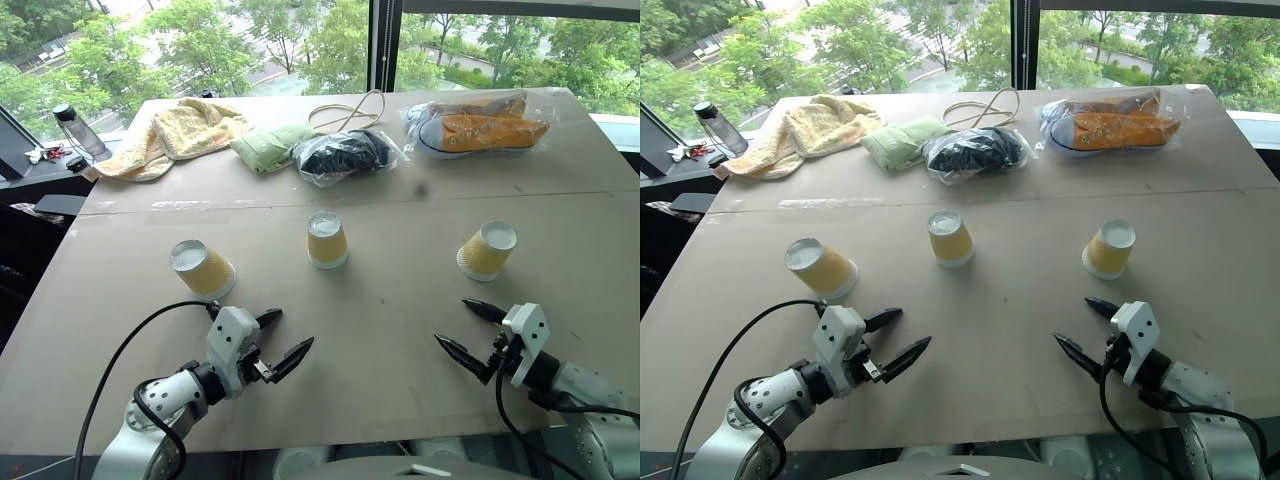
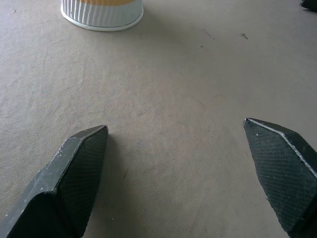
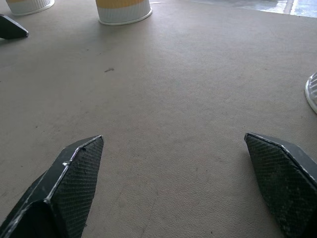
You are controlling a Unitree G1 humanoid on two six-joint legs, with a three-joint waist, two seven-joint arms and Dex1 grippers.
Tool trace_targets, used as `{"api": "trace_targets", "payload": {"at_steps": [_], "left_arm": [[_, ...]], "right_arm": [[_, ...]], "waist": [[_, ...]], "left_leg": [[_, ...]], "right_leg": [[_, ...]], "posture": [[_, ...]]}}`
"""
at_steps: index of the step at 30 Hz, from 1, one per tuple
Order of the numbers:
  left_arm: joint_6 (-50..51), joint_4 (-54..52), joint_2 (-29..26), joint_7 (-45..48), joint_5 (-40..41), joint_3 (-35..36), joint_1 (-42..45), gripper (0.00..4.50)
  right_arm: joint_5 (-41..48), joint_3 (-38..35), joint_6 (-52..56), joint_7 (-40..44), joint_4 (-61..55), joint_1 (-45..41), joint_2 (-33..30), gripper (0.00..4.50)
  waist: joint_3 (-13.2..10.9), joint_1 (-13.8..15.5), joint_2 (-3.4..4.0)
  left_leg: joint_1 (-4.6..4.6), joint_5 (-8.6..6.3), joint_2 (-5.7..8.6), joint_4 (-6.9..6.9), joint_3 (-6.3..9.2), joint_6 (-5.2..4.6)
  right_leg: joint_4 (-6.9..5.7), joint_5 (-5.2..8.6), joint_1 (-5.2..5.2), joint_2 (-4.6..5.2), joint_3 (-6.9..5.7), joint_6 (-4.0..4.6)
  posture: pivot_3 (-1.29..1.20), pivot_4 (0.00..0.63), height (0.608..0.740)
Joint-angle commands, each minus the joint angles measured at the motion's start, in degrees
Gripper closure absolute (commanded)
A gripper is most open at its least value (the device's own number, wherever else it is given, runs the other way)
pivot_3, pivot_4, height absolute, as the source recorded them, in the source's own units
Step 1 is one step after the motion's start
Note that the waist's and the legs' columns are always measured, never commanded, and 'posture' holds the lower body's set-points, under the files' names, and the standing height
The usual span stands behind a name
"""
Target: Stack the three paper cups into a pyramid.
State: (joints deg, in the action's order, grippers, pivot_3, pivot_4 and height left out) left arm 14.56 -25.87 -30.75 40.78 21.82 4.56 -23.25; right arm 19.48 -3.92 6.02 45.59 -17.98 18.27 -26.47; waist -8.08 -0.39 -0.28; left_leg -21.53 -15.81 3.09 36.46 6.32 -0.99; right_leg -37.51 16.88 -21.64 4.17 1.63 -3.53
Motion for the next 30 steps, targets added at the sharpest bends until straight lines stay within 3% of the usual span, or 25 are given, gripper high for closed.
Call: {"api": "trace_targets", "payload": {"at_steps": [1,12,19,25,30], "left_arm": [[0.3,-0.9,-0.1,-0.5,0.8,1.5,-0.2,0.03],[-3.4,0.0,0.5,0.4,0.4,3.7,-1.0,0.03],[-7.0,-2.4,5.1,-1.2,2.3,3.8,-2.9,0.03],[-13.1,-3.5,12.9,-10.8,-4.0,5.0,-7.5,0.03],[-17.2,-4.8,19.6,-25.3,-16.0,9.6,-10.7,0.03]], "right_arm": [[0.2,-0.8,-2.1,-0.1,-0.2,0.1,-0.2,0.0],[-1.7,0.0,-6.9,-0.3,2.2,-0.5,-0.2,0.0],[-0.3,1.1,-7.0,1.8,-0.1,-0.9,-1.4,0.0],[7.0,2.7,-6.0,8.8,-4.9,-3.1,-3.3,0.0],[13.6,3.4,-2.9,12.6,-5.8,-8.9,-3.6,0.0]], "waist": [[0.0,0.0,0.0],[0.0,0.0,-0.01],[0.0,0.0,-0.01],[-0.1,-0.3,-0.09],[-0.2,0.2,-0.42]], "left_leg": [[0.0,0.0,0.0,0.0,0.0,0.0],[0.0,0.0,0.01,0.06,0.0,0.01],[-0.01,0.0,0.01,0.13,0.0,0.0],[-0.03,0.0,0.01,0.21,0.0,0.0],[-0.12,0.0,0.0,0.46,0.08,-0.01]], "right_leg": [[0.0,0.0,0.0,0.0,0.0,0.0],[-0.05,0.0,0.0,-0.01,-0.01,0.0],[-0.1,0.0,0.01,-0.01,0.01,0.0],[-0.11,-0.01,0.02,-0.02,0.0,-0.01],[-0.15,-0.01,0.04,-0.07,-0.08,-0.01]], "posture": [[0.0,0.15,0.74],[0.0,0.15,0.74],[0.0,0.15,0.74],[0.0,0.15,0.74],[0.0,0.15,0.74]]}}
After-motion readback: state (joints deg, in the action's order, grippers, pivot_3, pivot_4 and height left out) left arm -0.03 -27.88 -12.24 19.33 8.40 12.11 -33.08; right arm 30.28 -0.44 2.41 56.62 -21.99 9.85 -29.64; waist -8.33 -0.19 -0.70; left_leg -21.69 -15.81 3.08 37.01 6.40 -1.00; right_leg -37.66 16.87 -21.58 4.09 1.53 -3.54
